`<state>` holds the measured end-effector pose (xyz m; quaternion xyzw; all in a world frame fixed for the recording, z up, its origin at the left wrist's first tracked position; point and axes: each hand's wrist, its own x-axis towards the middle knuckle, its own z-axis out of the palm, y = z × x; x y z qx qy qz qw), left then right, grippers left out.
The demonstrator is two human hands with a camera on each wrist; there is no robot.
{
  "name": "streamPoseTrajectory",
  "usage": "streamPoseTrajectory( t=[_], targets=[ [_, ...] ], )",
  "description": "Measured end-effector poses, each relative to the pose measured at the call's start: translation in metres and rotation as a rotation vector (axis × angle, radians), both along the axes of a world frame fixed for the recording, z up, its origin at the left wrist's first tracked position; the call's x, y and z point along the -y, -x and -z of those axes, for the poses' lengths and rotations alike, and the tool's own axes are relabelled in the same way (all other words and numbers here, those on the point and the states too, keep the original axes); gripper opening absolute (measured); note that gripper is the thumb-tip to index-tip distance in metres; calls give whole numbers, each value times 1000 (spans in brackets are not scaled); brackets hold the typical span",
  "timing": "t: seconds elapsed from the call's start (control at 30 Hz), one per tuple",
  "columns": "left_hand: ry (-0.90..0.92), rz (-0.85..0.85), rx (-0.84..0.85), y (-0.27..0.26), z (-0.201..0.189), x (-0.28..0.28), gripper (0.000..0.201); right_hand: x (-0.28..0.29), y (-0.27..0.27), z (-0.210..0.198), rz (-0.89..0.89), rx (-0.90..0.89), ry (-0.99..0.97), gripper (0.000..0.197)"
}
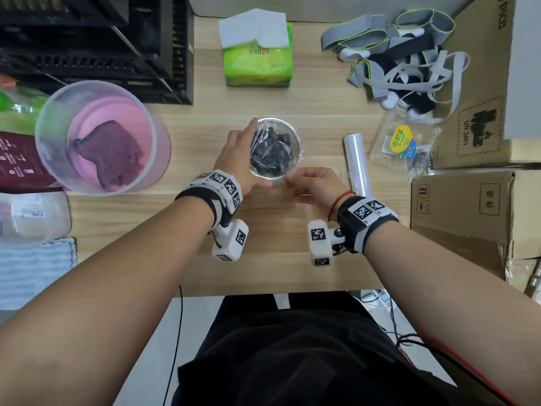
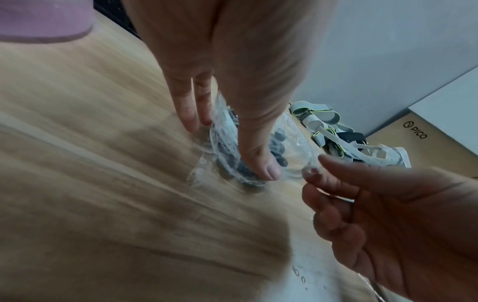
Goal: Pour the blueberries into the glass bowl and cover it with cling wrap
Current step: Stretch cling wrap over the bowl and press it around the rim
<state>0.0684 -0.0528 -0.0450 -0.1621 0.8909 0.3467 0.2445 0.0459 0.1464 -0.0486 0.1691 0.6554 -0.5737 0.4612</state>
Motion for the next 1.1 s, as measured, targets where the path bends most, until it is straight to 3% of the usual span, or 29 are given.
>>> streamPoseTrajectory(
  t=[0.17, 0.37, 0.57, 0.77, 1.1],
  targets=[
    [44, 16, 16, 2, 0, 1, 137, 7, 8, -2, 98, 74, -15, 19],
    [122, 56, 47, 1, 1, 0, 138, 1, 10, -3, 24, 61, 45, 17],
    [152, 80, 71, 1, 0, 1, 138, -9, 13, 3, -136, -115, -69, 19],
    [176, 119, 92, 5, -2, 2, 137, -9, 10, 8, -212, -183, -131, 26],
    [188, 183, 139, 8, -4, -1, 137, -6, 12, 16, -342, -319, -227, 17]
  ],
)
